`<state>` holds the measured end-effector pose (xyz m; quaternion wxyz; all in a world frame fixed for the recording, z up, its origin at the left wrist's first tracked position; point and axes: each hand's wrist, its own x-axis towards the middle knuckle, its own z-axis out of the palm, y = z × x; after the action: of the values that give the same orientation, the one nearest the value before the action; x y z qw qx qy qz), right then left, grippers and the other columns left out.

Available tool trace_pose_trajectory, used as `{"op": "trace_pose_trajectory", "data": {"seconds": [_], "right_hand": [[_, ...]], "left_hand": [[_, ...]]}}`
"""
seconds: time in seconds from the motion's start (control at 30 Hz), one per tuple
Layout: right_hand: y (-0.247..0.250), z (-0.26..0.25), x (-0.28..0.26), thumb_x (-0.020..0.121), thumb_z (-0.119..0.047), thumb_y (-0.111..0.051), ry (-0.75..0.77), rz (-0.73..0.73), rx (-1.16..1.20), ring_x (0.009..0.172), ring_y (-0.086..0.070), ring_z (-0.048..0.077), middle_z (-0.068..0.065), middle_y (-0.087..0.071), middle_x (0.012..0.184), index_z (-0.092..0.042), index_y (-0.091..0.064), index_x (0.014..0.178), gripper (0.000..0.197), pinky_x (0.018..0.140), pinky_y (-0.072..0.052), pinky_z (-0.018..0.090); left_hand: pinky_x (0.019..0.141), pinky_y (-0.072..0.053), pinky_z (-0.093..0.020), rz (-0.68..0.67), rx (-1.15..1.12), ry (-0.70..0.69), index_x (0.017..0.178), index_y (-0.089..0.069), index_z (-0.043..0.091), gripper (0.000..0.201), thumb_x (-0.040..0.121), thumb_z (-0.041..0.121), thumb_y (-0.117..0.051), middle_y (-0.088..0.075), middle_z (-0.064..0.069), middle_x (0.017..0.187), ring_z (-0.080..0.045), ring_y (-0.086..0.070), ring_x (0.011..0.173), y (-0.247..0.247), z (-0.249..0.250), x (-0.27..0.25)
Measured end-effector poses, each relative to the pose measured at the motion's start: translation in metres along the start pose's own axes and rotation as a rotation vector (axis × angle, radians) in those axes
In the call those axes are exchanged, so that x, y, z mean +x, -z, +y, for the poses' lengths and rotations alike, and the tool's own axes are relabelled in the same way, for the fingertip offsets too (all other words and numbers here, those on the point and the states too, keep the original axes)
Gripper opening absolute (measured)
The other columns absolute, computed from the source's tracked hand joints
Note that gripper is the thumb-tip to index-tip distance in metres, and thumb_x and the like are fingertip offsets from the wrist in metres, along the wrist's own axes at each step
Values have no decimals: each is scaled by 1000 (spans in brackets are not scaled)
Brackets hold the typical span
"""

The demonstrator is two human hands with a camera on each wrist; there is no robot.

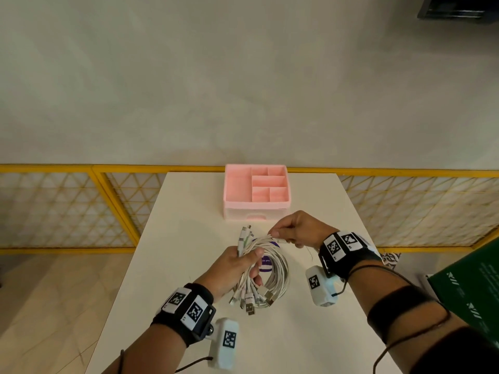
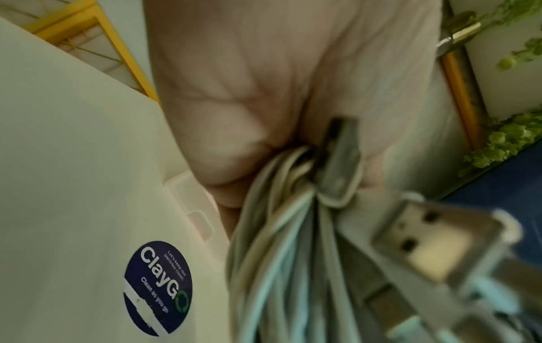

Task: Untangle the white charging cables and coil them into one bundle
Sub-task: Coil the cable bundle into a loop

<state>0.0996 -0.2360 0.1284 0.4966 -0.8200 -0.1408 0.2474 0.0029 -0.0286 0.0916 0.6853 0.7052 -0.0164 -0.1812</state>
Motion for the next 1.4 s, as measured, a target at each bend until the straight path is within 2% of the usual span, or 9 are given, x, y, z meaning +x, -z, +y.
{"op": "trace_pose_trajectory", "data": {"seconds": [0.13,0.27,0.43,0.57,0.7,0.93,1.07,1.2,1.4], "right_hand": [[-20,20,-2,97,-12,-60,14,61,190,49,-39,12,6,-52,59,-8,-77,96,17,49,-35,25],[-37,34,-8,102,-12,-52,59,57,205,51,-45,14,11,-60,66,-8,-73,112,24,51,-41,24],[-54,35,-16,102,0,-41,129,201,108,48,-52,1,-10,-66,59,-6,-69,116,31,53,-45,19],[-63,37,-26,100,4,-38,203,260,-29,62,-59,-9,-30,-65,66,-12,-66,120,38,62,-43,8],[-72,46,-32,104,-6,-40,226,300,-67,70,-60,-9,-26,-63,74,-14,-65,123,32,65,-43,7],[-92,55,-32,104,-13,-38,124,283,-78,51,-45,2,-6,-52,63,-18,-62,107,25,55,-37,15],[-111,44,-40,105,-12,-37,152,221,-203,57,-50,-4,-10,-52,73,-11,-59,113,24,60,-34,13],[-125,36,-43,105,-23,-36,168,174,-491,100,-64,24,5,-67,116,-14,-55,128,31,79,-47,31],[-125,16,-50,103,-25,-35,199,-7,-810,87,-62,36,15,-67,101,-11,-53,118,27,74,-53,45]], "left_hand": [[69,-53,-36,78,-50,-51,83,-59,3,40,97,40,-57,-52,-7,61,-28,-62,62,2,1,4],[74,-55,-46,195,-90,-45,79,-60,2,38,100,34,-58,-54,-8,60,-30,-64,63,2,-4,9],[73,-53,-44,295,-120,-47,73,-60,7,38,99,35,-60,-55,-7,60,-29,-63,63,1,-4,12],[71,-52,-42,336,-166,-25,74,-60,7,37,99,35,-60,-54,-7,61,-28,-62,63,-1,-4,11],[63,-51,-36,401,-264,-7,73,-58,5,38,99,34,-60,-53,-8,61,-25,-61,59,0,0,13],[63,-55,-36,544,-471,-67,78,-57,7,33,100,31,-58,-51,-6,62,-22,-64,60,4,10,19],[57,-56,-33,649,-529,-103,80,-56,6,31,100,30,-59,-51,-5,61,-20,-64,58,8,16,23],[56,-54,-31,790,-548,-103,74,-55,8,36,100,32,-60,-57,3,52,-15,-65,54,6,18,27],[69,-57,-36,866,-537,-107,72,-56,9,37,98,35,-61,-63,7,50,-9,-67,52,4,9,26]]}}
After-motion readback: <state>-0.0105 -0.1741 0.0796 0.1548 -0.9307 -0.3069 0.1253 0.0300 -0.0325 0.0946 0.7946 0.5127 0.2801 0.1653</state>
